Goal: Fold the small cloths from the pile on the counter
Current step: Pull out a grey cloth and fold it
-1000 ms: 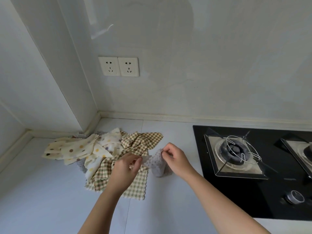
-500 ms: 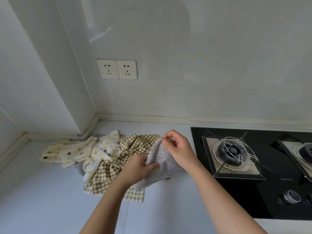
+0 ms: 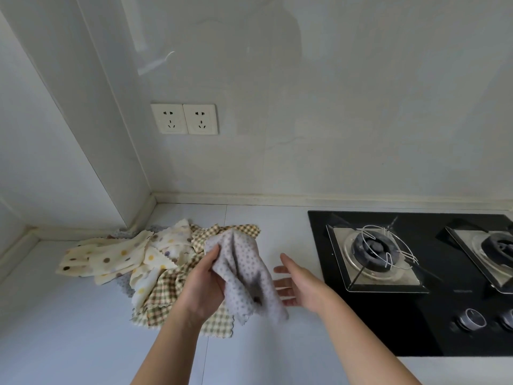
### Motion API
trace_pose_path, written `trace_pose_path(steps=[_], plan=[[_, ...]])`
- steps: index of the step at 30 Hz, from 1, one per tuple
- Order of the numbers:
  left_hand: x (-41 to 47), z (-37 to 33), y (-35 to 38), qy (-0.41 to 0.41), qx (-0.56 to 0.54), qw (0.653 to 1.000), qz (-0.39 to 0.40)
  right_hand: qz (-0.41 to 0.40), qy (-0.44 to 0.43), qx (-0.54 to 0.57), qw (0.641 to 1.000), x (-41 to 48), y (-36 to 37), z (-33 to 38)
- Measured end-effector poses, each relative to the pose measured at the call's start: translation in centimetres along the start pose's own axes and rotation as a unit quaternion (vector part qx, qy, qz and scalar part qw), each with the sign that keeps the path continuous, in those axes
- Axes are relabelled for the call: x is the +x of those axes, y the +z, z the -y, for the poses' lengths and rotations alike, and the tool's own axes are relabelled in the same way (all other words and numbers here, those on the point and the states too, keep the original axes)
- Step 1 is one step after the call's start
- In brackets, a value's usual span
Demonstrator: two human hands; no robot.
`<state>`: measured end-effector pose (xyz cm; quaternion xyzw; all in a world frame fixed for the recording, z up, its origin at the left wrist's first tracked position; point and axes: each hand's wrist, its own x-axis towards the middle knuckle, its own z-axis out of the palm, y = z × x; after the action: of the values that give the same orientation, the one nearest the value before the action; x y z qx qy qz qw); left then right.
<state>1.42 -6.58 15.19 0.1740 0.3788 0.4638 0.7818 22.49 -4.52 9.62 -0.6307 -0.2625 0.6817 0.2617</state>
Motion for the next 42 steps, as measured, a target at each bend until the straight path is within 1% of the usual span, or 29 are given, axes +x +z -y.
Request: trace_pose_path(steps=[3, 7, 11, 13, 15, 17, 18, 19, 20, 21, 23, 25, 26, 29, 32, 34, 38, 40, 42], plan=[[-0.2, 0.2, -0.3, 0.009, -0.016, 1.0, 0.004, 0.029, 0.016, 0.037, 0.999, -0.1, -0.2, -0.2], [-0.3, 0.5, -0.7, 0.026, -0.029, 0.999, 0.012, 0.051, 0.01, 0.03, 0.998, -0.4, -0.2, -0.1], [-0.2, 0.6, -1.1, 0.039, -0.031, 0.999, 0.002, 0.1, 0.021, 0.009, 0.995, -0.5, -0.4, -0.3], [-0.2, 0.8, -1.1, 0.04, -0.03, 0.999, 0.0, 0.112, 0.022, 0.003, 0.993, -0.5, -0.3, -0.4], [-0.2, 0.8, -1.2, 0.04, -0.031, 0.999, -0.001, 0.084, -0.011, 0.0, 0.996, -0.5, 0.1, -0.5], [-0.2, 0.6, -1.6, 0.047, -0.016, 0.999, -0.016, 0.022, -0.087, -0.011, 0.996, -0.4, 0.0, -0.5], [-0.3, 0.4, -1.9, 0.055, 0.004, 0.998, -0.021, -0.003, -0.128, 0.0, 0.992, -0.5, -0.2, -0.3], [-0.4, 0.1, -2.2, 0.06, 0.045, 0.997, -0.032, -0.017, -0.156, 0.035, 0.987, -0.7, -0.5, -0.1], [-0.5, -0.1, -2.4, 0.072, 0.098, 0.991, -0.058, -0.024, -0.175, 0.067, 0.982, -1.1, -0.8, 0.2], [-0.6, -0.3, -2.7, 0.093, 0.159, 0.979, -0.092, -0.037, -0.193, 0.069, 0.978, -1.4, -1.3, 0.4], [-0.6, -0.4, -3.5, 0.115, 0.254, 0.951, -0.136, -0.078, -0.225, -0.006, 0.971, -1.8, -2.1, 0.9], [-0.5, -0.5, -4.3, 0.123, 0.315, 0.926, -0.17, -0.113, -0.262, -0.084, 0.955, -1.8, -2.8, 1.1], [-0.4, -0.5, -4.5, 0.128, 0.331, 0.917, -0.183, -0.129, -0.275, -0.104, 0.947, -1.9, -3.1, 1.2], [-0.2, -0.4, -4.5, 0.171, 0.336, 0.903, -0.205, -0.161, -0.297, -0.127, 0.933, -1.8, -3.9, 1.5], [0.2, -0.1, -4.8, 0.207, 0.342, 0.89, -0.22, -0.176, -0.31, -0.159, 0.921, -1.6, -4.6, 1.6], [0.3, -0.1, -4.9, 0.226, 0.35, 0.885, -0.209, -0.167, -0.297, -0.144, 0.929, -1.5, -4.9, 1.7], [0.1, 0.0, -4.5, 0.216, 0.449, 0.856, -0.138, -0.145, -0.277, -0.12, 0.942, -2.4, -5.6, 2.0], [0.2, 0.0, -4.6, 0.225, 0.493, 0.826, -0.152, -0.109, -0.259, -0.105, 0.954, -2.9, -6.3, 2.0], [0.4, -0.1, -4.8, 0.254, 0.525, 0.794, -0.174, -0.064, -0.259, -0.109, 0.958, -3.1, -7.1, 1.8]])
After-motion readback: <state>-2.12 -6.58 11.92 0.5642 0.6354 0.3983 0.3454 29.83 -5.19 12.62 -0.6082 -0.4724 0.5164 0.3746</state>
